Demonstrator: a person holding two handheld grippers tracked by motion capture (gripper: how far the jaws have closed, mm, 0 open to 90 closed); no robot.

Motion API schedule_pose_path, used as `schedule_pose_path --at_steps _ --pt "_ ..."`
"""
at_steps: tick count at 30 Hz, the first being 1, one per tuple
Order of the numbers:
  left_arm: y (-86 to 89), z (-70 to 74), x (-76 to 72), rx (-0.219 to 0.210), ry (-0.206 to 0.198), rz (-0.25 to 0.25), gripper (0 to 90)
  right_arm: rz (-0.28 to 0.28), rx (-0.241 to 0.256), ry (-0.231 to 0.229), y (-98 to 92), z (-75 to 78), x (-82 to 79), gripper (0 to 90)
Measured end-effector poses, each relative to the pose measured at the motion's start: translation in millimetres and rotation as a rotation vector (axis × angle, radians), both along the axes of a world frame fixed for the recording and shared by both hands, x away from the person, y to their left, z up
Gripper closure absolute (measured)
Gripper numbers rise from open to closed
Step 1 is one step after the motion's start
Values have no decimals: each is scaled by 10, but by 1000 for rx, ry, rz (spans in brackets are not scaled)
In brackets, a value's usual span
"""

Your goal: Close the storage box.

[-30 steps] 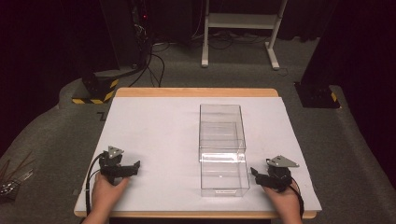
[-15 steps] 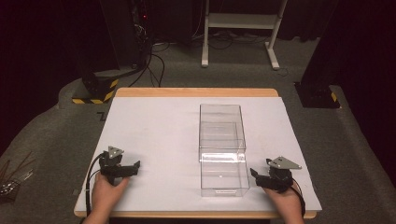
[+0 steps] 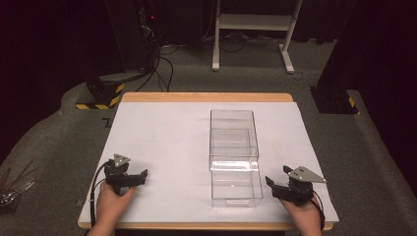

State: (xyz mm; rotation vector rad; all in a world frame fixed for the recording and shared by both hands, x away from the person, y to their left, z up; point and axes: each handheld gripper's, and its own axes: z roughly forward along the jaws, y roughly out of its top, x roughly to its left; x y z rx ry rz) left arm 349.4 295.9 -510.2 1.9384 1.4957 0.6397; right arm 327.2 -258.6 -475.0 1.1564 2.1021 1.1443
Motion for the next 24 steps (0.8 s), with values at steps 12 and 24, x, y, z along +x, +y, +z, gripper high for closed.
schedule_pose_path --at_steps 12,24 --pt "0 0 -1 0 0 0 21 14 35 -36 38 139 -113 209" --pt "0 0 -1 1 0 0 22 42 73 -69 78 286 -236 210"
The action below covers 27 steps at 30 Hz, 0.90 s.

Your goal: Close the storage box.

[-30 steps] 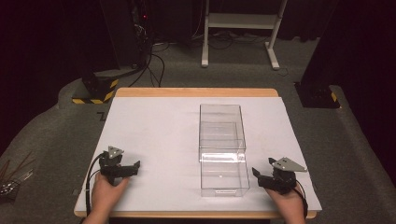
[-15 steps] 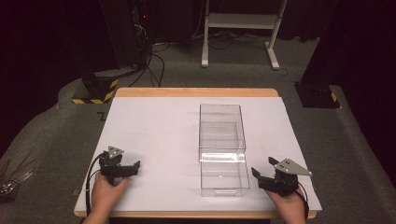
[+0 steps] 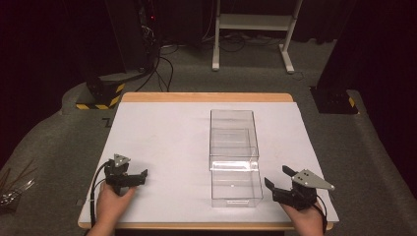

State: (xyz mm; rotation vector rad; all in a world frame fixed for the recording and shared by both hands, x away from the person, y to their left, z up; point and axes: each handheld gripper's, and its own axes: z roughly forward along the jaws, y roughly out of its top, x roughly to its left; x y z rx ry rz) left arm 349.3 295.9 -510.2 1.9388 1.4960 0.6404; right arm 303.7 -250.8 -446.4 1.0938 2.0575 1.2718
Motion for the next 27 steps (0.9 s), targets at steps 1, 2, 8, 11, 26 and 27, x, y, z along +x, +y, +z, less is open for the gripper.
schedule_pose_path --at_steps 1,2,8,11,26,27 --pt "0 0 0 0 0 0 22 5 4 -3 8 12 -13 209" --pt "0 0 0 0 0 0 22 11 8 -5 17 32 -33 209" --pt "0 0 0 0 0 0 22 30 30 -24 40 101 -117 210" --pt "1 0 0 0 0 0 22 42 41 -28 62 127 -158 210" --pt "0 0 0 0 0 0 21 109 56 -33 203 114 -381 210" --pt "0 0 0 0 0 0 22 110 57 -31 209 111 -391 210"
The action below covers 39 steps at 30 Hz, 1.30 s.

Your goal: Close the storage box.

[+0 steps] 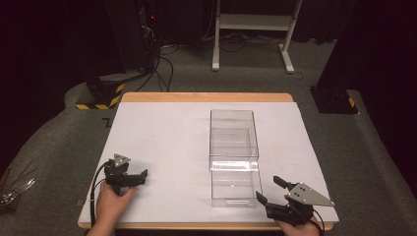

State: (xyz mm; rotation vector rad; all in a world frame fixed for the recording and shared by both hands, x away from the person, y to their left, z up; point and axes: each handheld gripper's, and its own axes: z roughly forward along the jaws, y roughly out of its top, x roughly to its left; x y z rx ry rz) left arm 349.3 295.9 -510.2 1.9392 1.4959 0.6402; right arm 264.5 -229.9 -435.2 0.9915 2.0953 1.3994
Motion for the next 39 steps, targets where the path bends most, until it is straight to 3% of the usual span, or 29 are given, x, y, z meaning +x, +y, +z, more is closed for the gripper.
schedule_pose_path --at_steps 21,39 --pt "0 0 0 0 0 0 22 56 -6 51 73 -125 28 204" --pt "0 0 0 0 0 0 22 6 15 32 129 -153 151 227"
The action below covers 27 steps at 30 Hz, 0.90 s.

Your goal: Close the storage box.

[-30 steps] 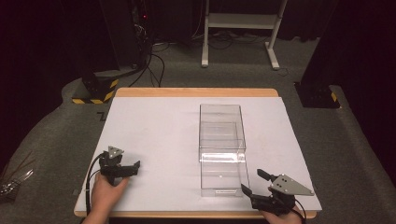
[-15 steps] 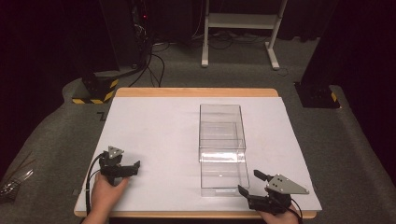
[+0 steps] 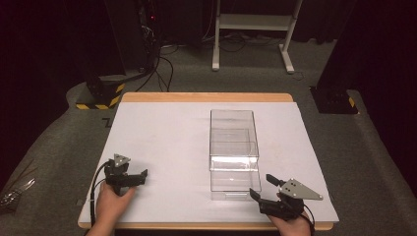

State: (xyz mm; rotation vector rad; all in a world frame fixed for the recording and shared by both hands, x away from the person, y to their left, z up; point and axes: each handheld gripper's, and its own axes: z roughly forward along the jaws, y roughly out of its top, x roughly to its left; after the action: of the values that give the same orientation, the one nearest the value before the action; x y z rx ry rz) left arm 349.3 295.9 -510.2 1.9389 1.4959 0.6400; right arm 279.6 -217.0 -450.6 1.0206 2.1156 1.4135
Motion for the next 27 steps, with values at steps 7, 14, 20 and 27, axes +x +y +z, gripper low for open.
schedule_pose_path --at_steps 7,14,20,27 --pt "0 0 0 1 0 0 22 10 -18 9 -39 -39 -68 241" --pt "0 0 0 0 0 0 22 3 -37 37 -41 -107 -30 237" --pt "0 0 0 1 0 0 22 7 -45 38 -6 -122 -9 230" --pt "0 0 0 0 0 0 22 2 -51 42 59 -153 57 190"
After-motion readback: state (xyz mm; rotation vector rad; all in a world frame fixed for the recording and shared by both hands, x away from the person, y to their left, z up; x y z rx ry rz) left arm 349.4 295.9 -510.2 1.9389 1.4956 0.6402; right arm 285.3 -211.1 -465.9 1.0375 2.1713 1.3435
